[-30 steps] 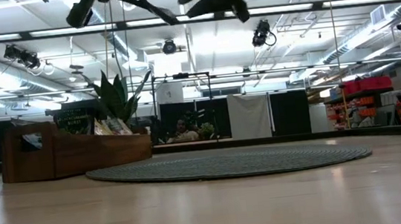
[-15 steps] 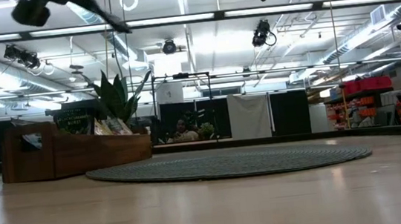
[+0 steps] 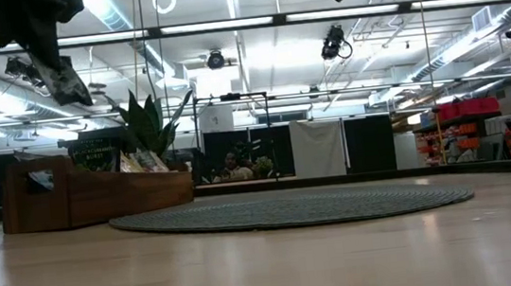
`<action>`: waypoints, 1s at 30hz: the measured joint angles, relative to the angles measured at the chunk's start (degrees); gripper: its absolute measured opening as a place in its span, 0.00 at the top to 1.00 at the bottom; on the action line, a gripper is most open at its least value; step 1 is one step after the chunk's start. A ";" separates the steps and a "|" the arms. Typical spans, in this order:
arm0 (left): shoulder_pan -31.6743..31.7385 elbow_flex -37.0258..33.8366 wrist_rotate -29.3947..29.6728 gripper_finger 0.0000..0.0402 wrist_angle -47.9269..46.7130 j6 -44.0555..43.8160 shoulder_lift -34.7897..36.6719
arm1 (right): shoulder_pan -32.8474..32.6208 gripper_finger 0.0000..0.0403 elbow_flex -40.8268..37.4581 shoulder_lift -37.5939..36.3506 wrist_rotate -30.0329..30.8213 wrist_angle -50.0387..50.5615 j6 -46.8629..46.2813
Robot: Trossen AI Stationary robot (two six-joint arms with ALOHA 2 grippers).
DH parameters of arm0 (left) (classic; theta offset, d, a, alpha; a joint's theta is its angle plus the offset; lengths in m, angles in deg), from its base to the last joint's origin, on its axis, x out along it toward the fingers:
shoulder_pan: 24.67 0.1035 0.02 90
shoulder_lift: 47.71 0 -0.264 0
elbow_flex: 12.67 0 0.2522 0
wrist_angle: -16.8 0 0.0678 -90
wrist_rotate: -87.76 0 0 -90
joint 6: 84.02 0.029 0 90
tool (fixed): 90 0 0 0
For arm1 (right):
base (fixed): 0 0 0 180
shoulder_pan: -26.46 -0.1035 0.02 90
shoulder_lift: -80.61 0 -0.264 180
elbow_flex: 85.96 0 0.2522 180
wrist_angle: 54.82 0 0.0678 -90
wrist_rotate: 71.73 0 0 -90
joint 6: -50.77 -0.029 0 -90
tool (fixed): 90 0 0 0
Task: Pick & Place Tea
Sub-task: Put the purple tea bag into the bottom section of the wooden organizer
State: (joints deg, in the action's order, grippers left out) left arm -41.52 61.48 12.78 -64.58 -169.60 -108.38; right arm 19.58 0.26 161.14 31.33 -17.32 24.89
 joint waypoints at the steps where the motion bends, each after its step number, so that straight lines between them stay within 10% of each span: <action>1: -0.17 -0.05 0.08 1.00 -0.01 0.26 -0.39 | 0.00 0.49 0.00 0.00 0.00 -0.01 -0.01; 30: -1.13 -0.16 -0.89 1.00 6.61 5.82 -21.99 | 0.02 0.49 0.00 0.00 1.49 -0.65 -0.44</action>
State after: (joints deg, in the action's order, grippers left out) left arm -42.65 61.32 11.89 -57.97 -163.77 -130.37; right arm 19.60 0.26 161.14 32.82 -17.97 24.45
